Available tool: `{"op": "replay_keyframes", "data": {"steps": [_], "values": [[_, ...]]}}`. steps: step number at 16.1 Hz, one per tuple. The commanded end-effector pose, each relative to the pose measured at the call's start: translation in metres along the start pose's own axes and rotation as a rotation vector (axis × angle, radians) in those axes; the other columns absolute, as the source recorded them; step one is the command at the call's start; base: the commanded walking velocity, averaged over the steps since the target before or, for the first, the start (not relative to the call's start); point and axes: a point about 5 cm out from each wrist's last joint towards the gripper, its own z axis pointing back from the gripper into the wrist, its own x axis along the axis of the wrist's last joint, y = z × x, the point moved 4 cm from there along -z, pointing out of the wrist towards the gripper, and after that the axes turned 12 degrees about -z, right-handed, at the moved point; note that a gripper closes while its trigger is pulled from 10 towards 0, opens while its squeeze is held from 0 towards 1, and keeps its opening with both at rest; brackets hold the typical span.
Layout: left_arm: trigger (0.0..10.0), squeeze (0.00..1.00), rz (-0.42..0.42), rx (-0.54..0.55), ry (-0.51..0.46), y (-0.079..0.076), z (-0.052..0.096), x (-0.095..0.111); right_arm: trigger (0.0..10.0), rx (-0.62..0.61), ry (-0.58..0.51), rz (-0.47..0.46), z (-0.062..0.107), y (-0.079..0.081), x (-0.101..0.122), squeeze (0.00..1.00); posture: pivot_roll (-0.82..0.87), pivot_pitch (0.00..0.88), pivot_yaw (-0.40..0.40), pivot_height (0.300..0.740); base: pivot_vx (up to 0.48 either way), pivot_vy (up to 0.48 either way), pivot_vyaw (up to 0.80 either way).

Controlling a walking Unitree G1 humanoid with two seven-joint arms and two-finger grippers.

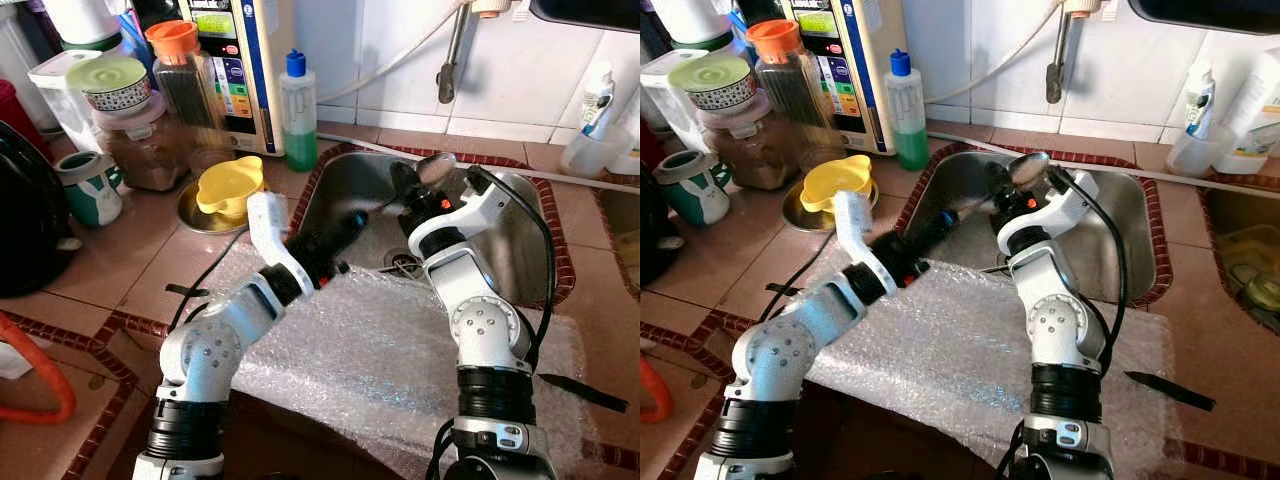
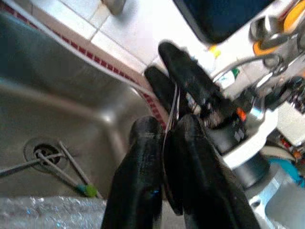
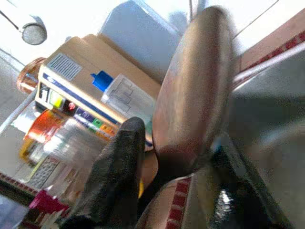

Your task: Kitchen organization

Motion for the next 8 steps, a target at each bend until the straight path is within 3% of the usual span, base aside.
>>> {"op": "replay_keyframes", "data": {"steps": [1,8], "values": [[10.0,1.00,-0.029,0.021,-0.002,0.004,0.004,0.003,0.0,-0.054,-0.070,0.032,-0.002,-0.007,0.015,0.00,0.03,0.046,0.088,0.740,0.000,0.000,0.00],[10.0,1.00,-0.068,0.072,0.014,0.012,0.006,0.003,0.0,-0.115,-0.162,0.097,-0.010,-0.017,0.033,0.00,0.04,0.050,0.093,0.740,0.000,0.000,0.00]]}}
